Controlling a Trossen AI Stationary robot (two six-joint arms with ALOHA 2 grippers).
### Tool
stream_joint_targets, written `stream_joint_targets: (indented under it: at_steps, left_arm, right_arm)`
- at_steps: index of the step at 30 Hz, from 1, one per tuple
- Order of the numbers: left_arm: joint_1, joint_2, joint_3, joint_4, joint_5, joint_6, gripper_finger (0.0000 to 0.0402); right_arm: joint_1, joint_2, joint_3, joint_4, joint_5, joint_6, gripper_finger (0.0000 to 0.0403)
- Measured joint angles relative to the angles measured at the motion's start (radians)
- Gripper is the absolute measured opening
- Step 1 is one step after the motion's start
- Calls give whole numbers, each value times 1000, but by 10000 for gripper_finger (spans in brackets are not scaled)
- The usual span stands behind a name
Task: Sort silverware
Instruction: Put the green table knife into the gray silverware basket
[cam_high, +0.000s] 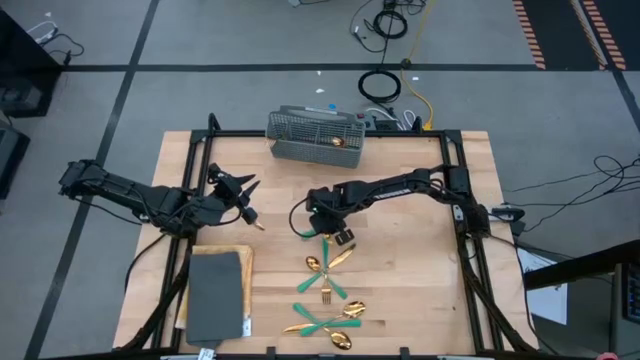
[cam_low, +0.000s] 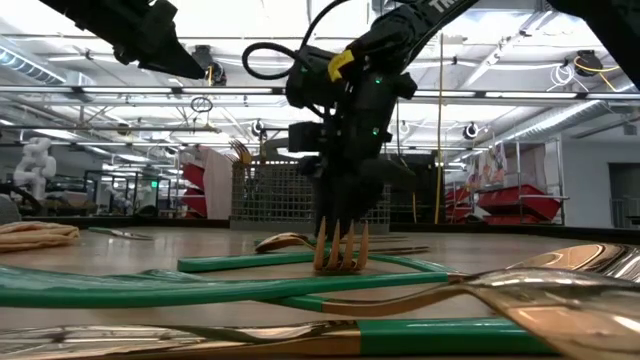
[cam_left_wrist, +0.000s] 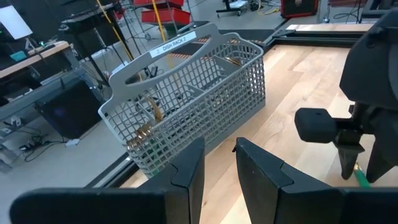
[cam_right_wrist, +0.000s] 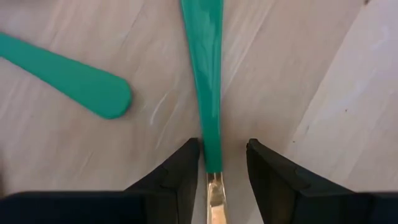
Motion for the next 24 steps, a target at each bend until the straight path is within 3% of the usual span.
stream_joint_targets:
  at_steps: [4, 11, 17, 24]
  left_arm:
    - [0, 0, 0, 0, 0, 0, 99]
    - [0, 0, -32, 2, -1, -18, 99]
    - [0, 0, -56, 0, -2, -73, 99]
    - [0, 0, -56, 3, -4, -78, 99]
  right_arm:
    - [-2, 1, 0, -22, 43, -1, 110]
    - [-7, 3, -3, -46, 20, 14, 13]
    - [0, -6, -5, -61, 44, 38, 3]
    - [43, -75, -16, -130, 155, 53, 2]
